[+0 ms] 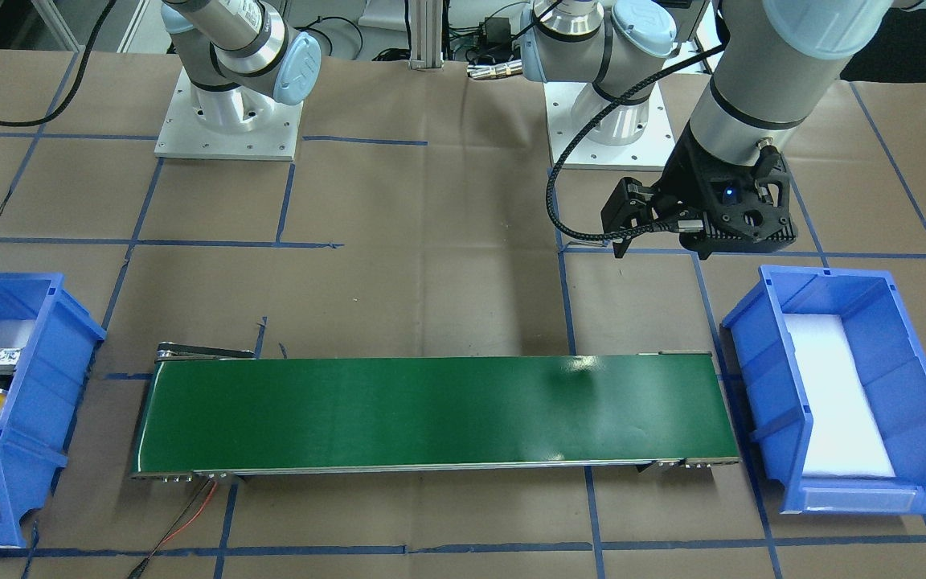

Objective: Transport two buttons from left to right

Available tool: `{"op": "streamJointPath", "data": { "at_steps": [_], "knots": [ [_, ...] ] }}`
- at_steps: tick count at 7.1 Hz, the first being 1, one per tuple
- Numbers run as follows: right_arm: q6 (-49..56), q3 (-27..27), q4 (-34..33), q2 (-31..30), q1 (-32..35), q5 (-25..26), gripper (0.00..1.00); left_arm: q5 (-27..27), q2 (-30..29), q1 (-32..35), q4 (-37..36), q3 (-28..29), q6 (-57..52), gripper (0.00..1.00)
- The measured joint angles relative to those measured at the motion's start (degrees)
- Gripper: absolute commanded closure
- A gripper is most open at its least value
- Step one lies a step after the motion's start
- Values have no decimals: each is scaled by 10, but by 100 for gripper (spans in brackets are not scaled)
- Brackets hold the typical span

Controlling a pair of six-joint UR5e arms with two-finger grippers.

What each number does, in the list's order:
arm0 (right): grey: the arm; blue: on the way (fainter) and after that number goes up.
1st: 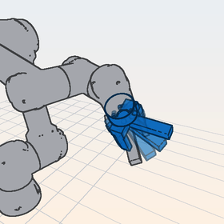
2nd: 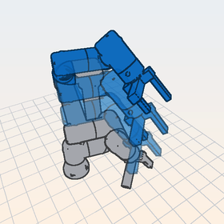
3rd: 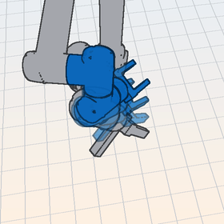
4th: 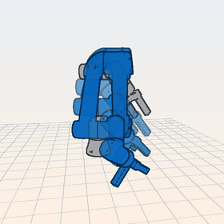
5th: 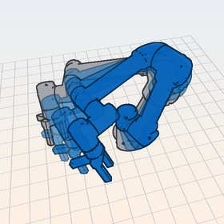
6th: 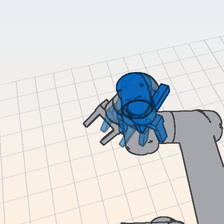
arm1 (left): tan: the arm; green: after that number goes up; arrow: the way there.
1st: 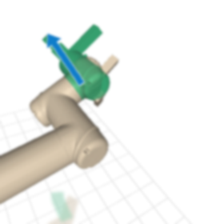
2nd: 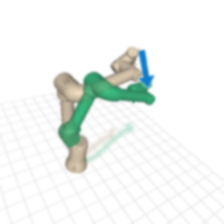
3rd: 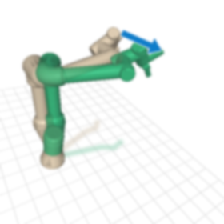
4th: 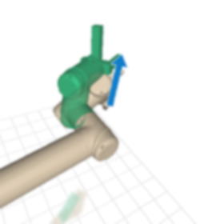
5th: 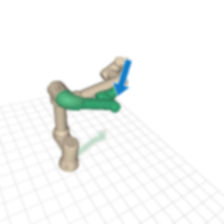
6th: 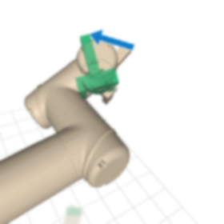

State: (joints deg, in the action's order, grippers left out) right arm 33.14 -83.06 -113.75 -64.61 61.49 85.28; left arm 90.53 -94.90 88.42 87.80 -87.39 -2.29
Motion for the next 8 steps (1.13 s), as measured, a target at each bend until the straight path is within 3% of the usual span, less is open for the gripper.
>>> {"op": "streamJointPath", "data": {
  "at_steps": [2,4,8],
  "knots": [
    [-46,-2,60,-74,21,-37,0,0,0,0,0,0,0,0],
    [-109,-2,120,-134,84,-54,0,0,0,0,0,1,1,0],
    [-323,-25,157,-188,272,35,0,0,0,1,0,1,2,0]
  ]
}}
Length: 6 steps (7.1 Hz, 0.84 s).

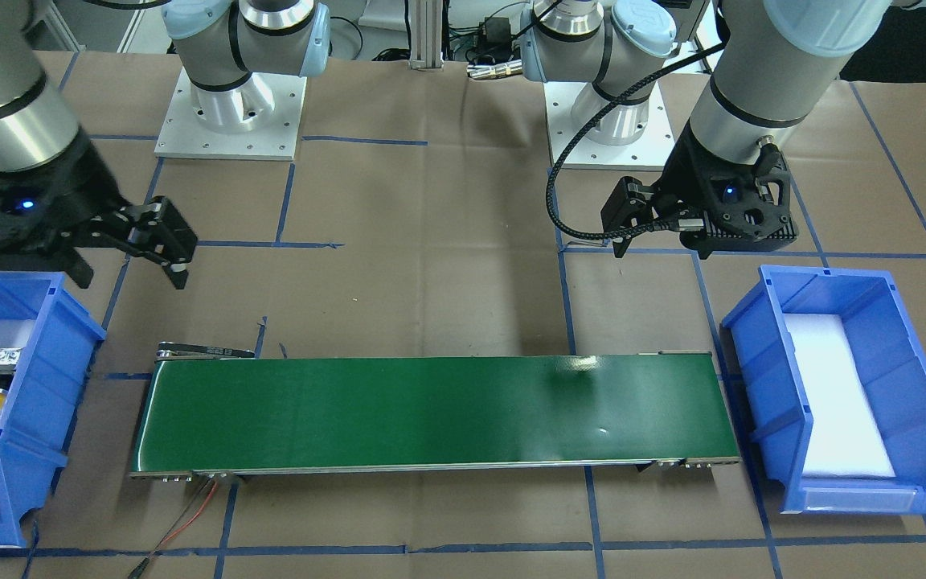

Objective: Transport two buttons from left to right

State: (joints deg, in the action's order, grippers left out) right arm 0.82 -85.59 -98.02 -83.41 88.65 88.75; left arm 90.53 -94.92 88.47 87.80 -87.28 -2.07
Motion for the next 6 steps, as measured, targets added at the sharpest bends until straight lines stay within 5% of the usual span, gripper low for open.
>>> {"op": "streamJointPath", "data": {
  "at_steps": [6],
  "knots": [
    [-29,-63,-1,-64,41,13,0,0,0,0,0,0,0,0]
  ]
}}
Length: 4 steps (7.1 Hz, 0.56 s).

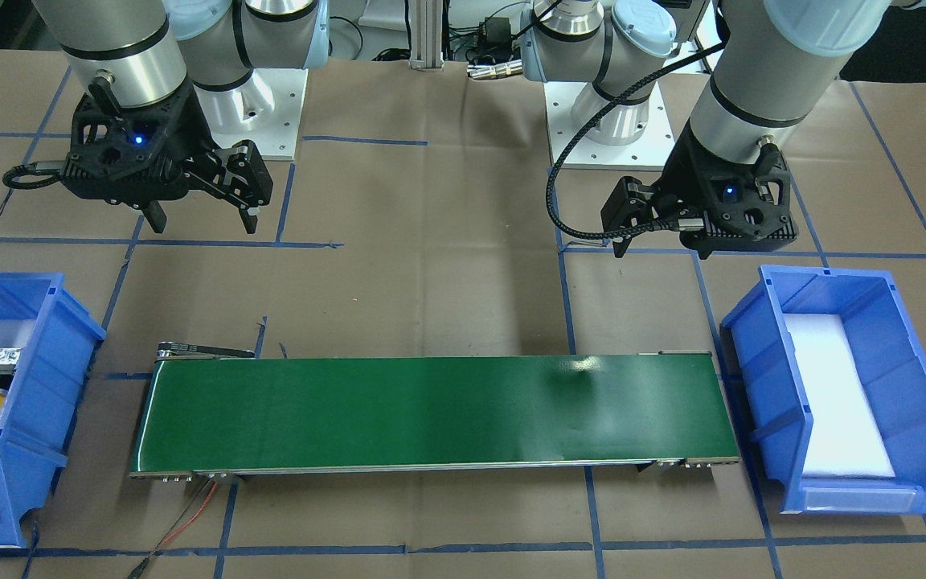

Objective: Transport two buttons from left to right

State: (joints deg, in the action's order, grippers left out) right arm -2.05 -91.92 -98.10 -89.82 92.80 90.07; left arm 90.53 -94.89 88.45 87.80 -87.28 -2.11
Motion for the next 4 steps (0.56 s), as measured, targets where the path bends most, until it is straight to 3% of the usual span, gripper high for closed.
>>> {"op": "streamJointPath", "data": {
  "at_steps": [4],
  "knots": [
    [1,-7,1,-25,4,-1,0,0,0,0,0,0,0,0]
  ]
}}
